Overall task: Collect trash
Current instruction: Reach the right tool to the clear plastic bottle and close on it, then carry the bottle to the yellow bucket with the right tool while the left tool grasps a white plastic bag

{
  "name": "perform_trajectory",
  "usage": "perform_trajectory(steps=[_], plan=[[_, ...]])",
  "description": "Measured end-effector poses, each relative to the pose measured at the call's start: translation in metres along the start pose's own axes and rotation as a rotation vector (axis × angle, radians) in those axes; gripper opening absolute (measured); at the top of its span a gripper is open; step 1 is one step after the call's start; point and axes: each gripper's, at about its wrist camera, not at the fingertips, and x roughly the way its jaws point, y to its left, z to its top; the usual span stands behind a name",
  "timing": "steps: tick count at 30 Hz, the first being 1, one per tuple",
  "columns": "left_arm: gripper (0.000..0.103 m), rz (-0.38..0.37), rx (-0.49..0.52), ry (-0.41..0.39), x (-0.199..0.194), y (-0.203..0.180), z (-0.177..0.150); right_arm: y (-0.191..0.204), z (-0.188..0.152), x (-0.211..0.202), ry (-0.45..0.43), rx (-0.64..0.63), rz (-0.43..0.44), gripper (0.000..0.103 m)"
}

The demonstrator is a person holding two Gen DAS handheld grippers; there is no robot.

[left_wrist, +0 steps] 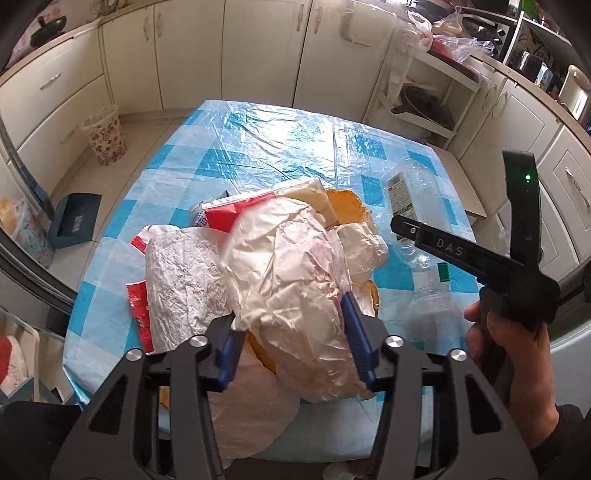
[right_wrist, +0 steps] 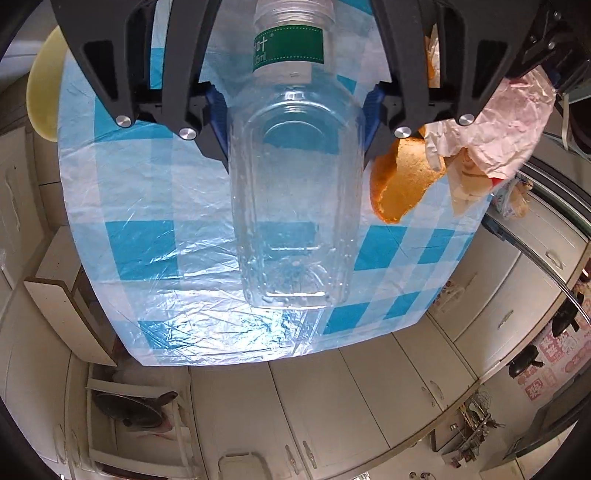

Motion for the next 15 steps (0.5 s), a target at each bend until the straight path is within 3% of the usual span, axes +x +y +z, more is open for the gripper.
perform_trajectory(steps=[1,2,6,9,15], plan=[[0.033,0.005,0.007,-0.008,-0.002,0.000,0.000,-0.002,0.001,-0.002,-0.005,0.013,0.014,0.056],[0.030,0.004,0.009,-0.012,-0.004,0.001,0.001,-0.004,0.001,-0.005,-0.010,0.025,0.028,0.056],[0.028,-0.013,0.007,-0.040,-0.016,0.004,0.005,-0.010,0.001,-0.013,-0.025,0.058,0.069,0.056],[0.029,-0.069,-0.007,-0.038,-0.025,0.009,0.011,-0.014,0.000,-0.020,-0.040,0.073,0.092,0.056],[0.029,-0.155,-0.126,-0.012,-0.037,0.031,0.026,-0.028,-0.002,-0.037,-0.075,0.109,0.126,0.056]])
